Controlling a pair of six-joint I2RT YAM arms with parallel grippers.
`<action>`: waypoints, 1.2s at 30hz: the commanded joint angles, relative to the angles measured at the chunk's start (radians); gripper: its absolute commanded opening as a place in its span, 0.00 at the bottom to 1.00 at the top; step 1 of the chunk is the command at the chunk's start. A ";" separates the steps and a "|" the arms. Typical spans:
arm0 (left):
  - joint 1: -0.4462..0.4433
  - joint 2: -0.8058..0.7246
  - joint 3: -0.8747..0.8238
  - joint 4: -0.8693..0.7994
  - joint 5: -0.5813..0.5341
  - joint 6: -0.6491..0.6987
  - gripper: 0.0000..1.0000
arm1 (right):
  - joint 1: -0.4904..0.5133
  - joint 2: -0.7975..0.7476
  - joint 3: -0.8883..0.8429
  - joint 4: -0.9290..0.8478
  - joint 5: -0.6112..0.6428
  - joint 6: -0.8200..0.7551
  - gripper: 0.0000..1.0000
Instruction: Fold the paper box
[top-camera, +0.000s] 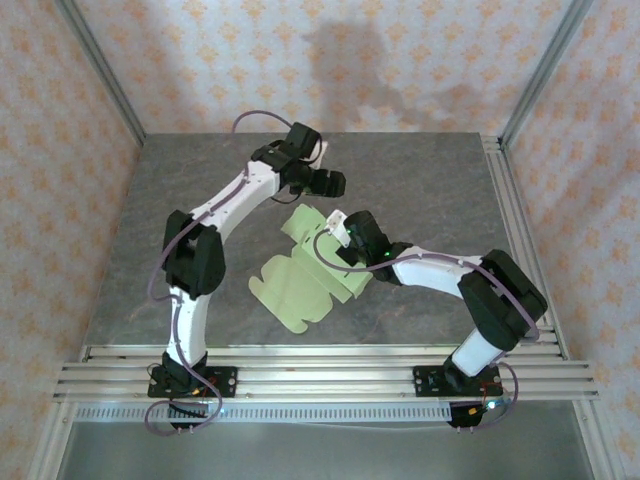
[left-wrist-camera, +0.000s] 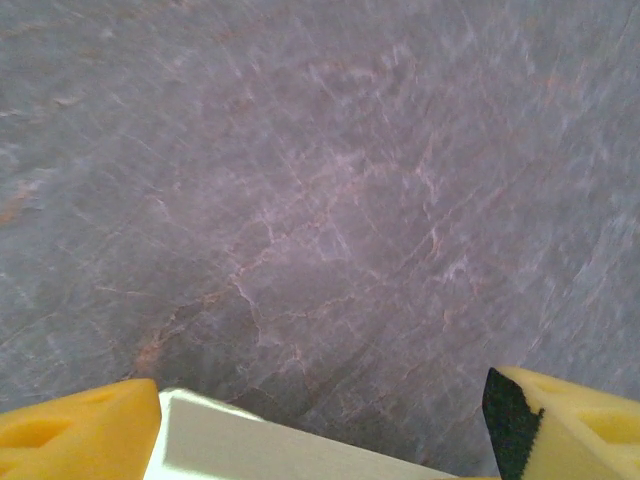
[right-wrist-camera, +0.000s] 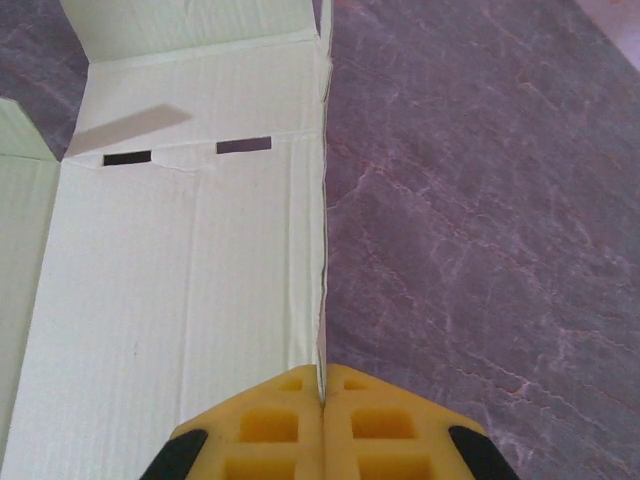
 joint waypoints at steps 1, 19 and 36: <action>-0.018 0.058 0.100 -0.150 0.059 0.093 0.85 | 0.001 -0.026 -0.011 -0.028 -0.029 0.020 0.00; -0.059 0.095 0.143 -0.308 0.025 0.106 0.81 | -0.002 -0.002 0.009 -0.041 0.026 0.017 0.00; -0.069 0.060 0.060 -0.238 -0.048 0.045 0.63 | -0.018 -0.024 -0.005 -0.006 0.020 0.054 0.00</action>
